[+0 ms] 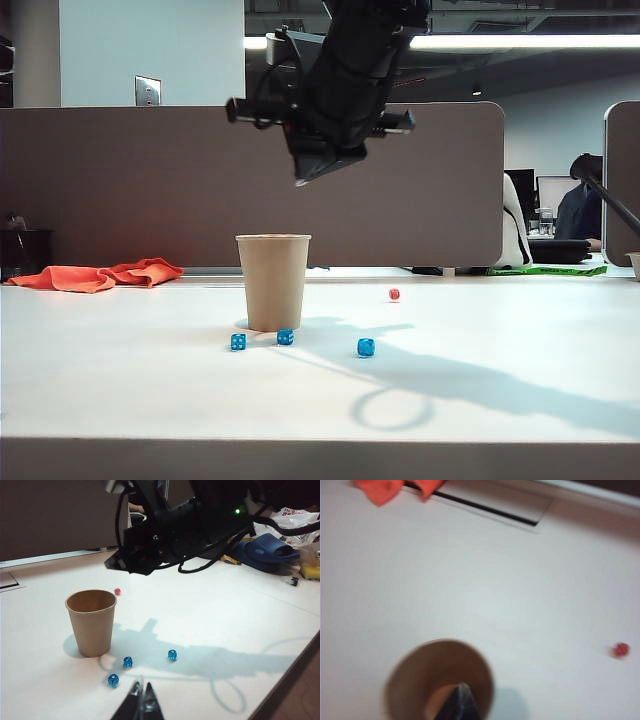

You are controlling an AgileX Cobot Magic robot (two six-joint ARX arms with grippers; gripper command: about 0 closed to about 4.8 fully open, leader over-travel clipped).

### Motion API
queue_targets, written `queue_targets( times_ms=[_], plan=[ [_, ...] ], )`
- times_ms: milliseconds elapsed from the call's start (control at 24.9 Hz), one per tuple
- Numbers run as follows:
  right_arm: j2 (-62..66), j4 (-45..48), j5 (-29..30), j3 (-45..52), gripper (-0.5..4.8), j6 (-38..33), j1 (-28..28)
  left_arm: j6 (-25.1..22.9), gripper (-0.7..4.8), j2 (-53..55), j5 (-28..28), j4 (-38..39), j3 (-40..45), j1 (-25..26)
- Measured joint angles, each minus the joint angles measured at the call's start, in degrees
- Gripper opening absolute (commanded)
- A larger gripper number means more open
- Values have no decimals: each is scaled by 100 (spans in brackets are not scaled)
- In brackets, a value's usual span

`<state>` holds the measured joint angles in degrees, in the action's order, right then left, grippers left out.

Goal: Pick up the dice with a different color and drop it into the paper cup.

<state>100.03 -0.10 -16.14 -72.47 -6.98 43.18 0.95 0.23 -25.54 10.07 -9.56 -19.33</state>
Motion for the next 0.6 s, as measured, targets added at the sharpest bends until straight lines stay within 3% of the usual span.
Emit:
queue_targets(
  times_ms=[121,362,603],
  plan=[
    [0,87,-310,2,-6,249,-66,0,-6,0,0,0,0,0],
    [0,304,-339,2,-6,306,-505,0,-6,0,0,0,0,0],
    [-2,927,404,0,-6,304,-1237,0,-6,0,2,0,0,0]
  ],
)
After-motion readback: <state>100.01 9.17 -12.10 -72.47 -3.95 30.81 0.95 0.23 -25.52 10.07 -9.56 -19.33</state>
